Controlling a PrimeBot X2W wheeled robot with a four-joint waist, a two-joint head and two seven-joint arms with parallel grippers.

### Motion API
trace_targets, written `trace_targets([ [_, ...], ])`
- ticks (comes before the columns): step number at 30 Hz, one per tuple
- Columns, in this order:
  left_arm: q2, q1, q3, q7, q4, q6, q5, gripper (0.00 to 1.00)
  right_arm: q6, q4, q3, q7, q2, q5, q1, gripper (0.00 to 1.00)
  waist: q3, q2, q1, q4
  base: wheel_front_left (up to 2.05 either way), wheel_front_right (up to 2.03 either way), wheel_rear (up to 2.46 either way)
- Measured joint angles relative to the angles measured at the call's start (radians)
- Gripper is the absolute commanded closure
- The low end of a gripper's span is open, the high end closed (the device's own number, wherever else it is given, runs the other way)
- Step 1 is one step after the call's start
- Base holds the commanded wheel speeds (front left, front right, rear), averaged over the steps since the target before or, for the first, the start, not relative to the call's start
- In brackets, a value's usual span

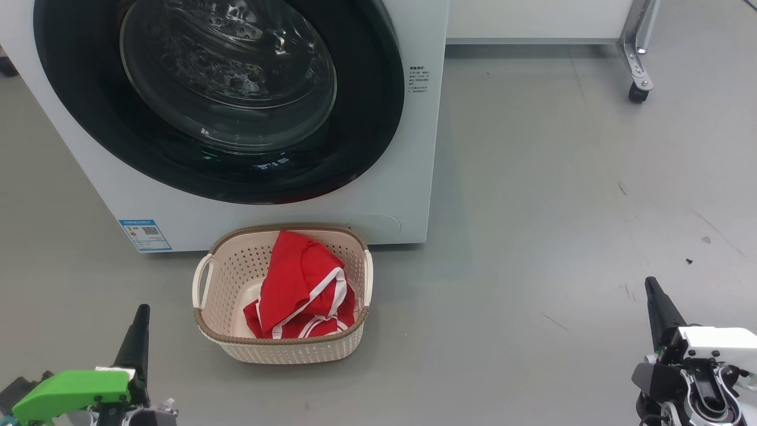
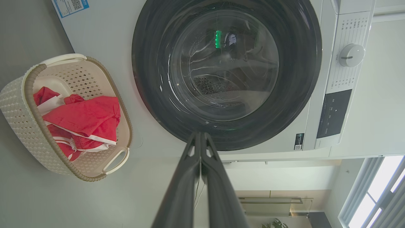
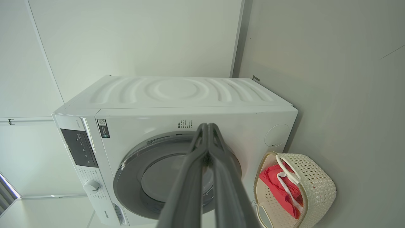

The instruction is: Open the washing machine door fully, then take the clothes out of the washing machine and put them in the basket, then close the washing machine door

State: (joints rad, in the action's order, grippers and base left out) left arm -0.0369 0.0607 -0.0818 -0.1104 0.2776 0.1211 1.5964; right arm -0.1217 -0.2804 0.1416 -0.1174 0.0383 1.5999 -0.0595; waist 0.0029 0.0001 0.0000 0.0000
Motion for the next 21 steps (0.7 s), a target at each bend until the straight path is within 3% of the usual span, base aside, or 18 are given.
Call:
trace_targets([
  [21, 0.000, 0.000, 0.000, 0.000, 0.000, 0.000, 0.000, 1.00, 0.000, 0.000, -0.001, 0.000, 0.000, 0.000, 0.000, 1.00, 0.000, 0.0000, 0.0000, 0.000, 0.00, 0.00, 0.00],
])
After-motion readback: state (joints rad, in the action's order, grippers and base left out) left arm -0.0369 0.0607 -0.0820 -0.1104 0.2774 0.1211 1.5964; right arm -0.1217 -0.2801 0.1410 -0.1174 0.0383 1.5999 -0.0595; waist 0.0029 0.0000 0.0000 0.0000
